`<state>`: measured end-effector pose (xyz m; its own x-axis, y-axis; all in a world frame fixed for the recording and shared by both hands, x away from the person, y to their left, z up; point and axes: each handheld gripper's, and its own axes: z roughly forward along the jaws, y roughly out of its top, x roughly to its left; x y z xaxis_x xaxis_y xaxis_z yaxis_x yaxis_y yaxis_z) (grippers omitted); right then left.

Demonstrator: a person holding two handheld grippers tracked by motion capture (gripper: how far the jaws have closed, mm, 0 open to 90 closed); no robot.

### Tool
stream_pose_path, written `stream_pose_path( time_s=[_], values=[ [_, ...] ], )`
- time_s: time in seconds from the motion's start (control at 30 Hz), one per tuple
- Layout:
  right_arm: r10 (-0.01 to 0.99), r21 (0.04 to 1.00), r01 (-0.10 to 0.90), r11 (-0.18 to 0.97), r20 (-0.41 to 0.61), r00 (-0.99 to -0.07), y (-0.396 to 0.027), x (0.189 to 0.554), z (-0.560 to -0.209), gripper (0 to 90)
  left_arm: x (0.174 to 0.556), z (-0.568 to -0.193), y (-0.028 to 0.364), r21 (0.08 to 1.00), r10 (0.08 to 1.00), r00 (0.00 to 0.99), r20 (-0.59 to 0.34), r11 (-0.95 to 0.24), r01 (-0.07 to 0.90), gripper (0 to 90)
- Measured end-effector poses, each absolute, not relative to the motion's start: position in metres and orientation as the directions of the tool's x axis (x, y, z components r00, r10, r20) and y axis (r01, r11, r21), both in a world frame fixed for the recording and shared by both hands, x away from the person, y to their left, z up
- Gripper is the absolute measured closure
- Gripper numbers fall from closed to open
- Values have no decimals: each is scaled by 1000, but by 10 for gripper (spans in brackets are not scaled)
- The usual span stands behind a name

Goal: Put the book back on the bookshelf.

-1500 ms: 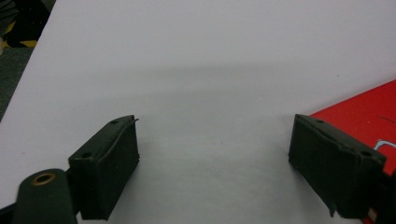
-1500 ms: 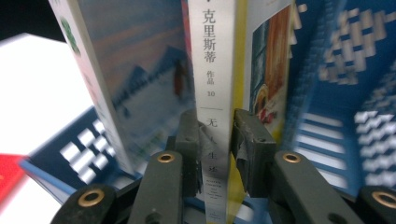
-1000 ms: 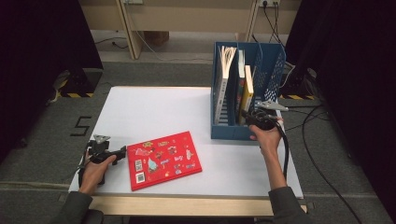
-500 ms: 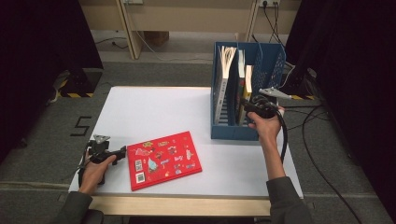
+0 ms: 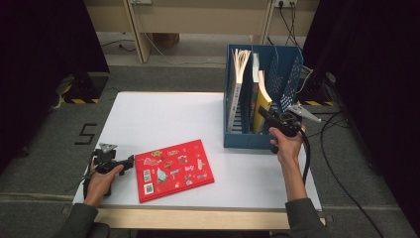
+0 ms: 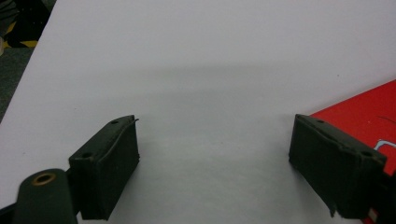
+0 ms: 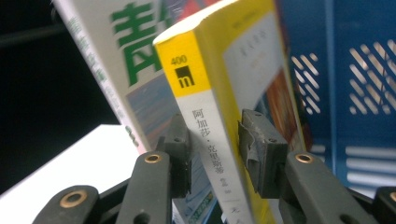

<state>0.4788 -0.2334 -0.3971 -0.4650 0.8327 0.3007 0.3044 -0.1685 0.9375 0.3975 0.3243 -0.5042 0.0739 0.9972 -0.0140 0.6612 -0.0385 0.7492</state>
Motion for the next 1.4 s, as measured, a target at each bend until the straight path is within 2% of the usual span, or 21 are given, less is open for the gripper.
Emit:
stream_pose_path(
  time_s=[0.13,0.23,0.43,0.57,0.73,0.8,1.03,1.1,1.4],
  values=[
    [831,945,281,-165,287,-477,-234,490,-396,674,398,-504,324,750,997,73,-9,-41,661,147],
    [839,939,284,-192,307,-449,-233,506,-387,686,398,-504,324,750,997,75,-11,-41,660,147],
    [897,939,319,-126,245,-368,-230,535,-355,717,398,-505,324,753,997,72,-21,-31,657,147],
    [912,935,339,-101,223,-345,-234,535,-349,726,398,-505,325,753,997,74,-23,-31,657,147],
    [883,905,347,-245,356,-306,-246,537,-350,730,398,-505,324,752,997,73,-17,-35,658,147],
    [891,907,341,-246,351,-289,-246,540,-348,737,398,-505,324,752,997,74,-17,-36,658,147],
    [881,917,304,-256,351,-317,-239,549,-338,746,398,-505,324,752,997,73,-19,-34,658,147],
    [871,912,289,-290,377,-316,-237,553,-333,746,398,-505,325,752,997,73,-20,-33,658,147],
    [867,912,247,-328,394,-306,-240,561,-302,753,398,-505,324,752,997,73,-19,-34,658,147]
  ],
)
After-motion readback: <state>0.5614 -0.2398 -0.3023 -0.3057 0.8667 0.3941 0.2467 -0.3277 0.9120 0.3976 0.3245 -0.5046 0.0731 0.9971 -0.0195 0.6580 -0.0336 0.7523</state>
